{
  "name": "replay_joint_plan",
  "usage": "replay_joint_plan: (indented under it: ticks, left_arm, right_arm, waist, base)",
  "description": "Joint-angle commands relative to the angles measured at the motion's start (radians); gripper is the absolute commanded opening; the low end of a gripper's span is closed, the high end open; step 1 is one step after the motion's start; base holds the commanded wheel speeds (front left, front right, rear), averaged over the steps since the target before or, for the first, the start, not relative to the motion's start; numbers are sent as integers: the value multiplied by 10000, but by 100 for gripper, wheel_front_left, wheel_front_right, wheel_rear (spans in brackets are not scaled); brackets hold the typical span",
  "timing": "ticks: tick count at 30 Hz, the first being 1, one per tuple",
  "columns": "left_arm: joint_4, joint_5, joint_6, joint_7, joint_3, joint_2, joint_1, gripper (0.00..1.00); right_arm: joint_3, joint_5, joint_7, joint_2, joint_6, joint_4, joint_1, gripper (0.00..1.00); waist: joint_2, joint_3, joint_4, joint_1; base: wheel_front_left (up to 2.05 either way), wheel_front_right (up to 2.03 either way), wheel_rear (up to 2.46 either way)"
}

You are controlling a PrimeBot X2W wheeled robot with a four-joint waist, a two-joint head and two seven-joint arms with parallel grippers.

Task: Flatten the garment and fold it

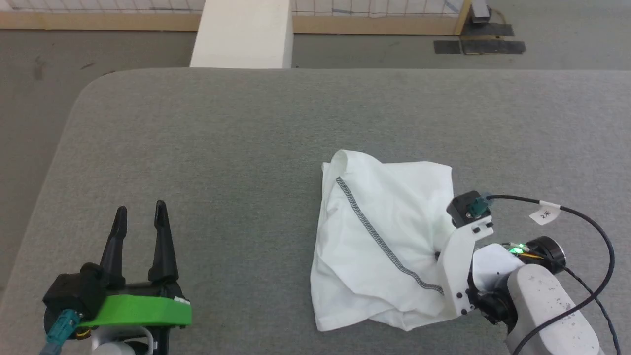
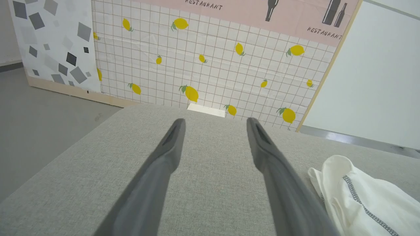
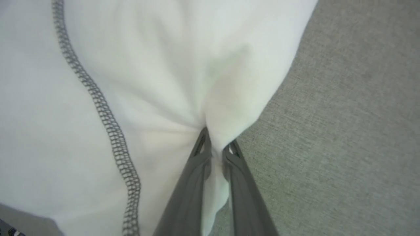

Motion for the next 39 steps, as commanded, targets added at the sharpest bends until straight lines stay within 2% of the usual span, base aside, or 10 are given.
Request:
replay_joint_plan:
  ticks: [1,7,10,15,18,23,28,35,39]
  left_arm:
    - [-52,37,-44,-47,68,47,-9,100]
    - [-183,71,-45,-47,129,155,1,100]
    - [-263,94,-42,-47,155,251,-110,100]
    - [-405,193,-16,22,89,474,-473,100]
    - [-594,255,19,162,75,634,-702,100]
    - [-1140,367,44,537,59,964,-1126,100]
    - [-1801,499,76,1002,39,1279,-1468,100]
    - [-2585,541,218,1348,234,1552,-1553,100]
    - [-2883,550,283,1456,329,1659,-1535,100]
  right_arm:
    - [261,149,12,-317,-21,73,-52,0]
    - [1766,1012,146,-1440,-21,-209,-860,0]
    - [2432,1357,113,-1947,-21,-181,-1553,0]
    - [3051,1681,-334,-2514,-21,314,-2756,0]
    - [3158,1736,-693,-2765,-21,743,-3381,0]
    - [3164,1586,-1400,-3388,-21,1510,-4363,0]
    - [2672,1273,-2091,-4148,-21,2336,-5098,0]
    - [1327,544,-2589,-5150,-21,3602,-5815,0]
    - [269,114,-2838,-5457,-21,4215,-6122,0]
  waist:
    - [0,71,-433,0]
    - [0,437,-1989,0]
    - [0,766,-3051,0]
    - [0,1327,-4345,0]
    - [0,1699,-4759,0]
    - [0,2543,-4916,0]
    - [0,3549,-4564,0]
    - [0,4593,-3957,0]
    - [0,4921,-3736,0]
  base:
    - [0,0,0]
    - [0,0,0]
    - [0,0,0]
    - [0,0,0]
    - [0,0,0]
    - [0,0,0]
    - [0,0,0]
    - [0,0,0]
    - [0,0,0]
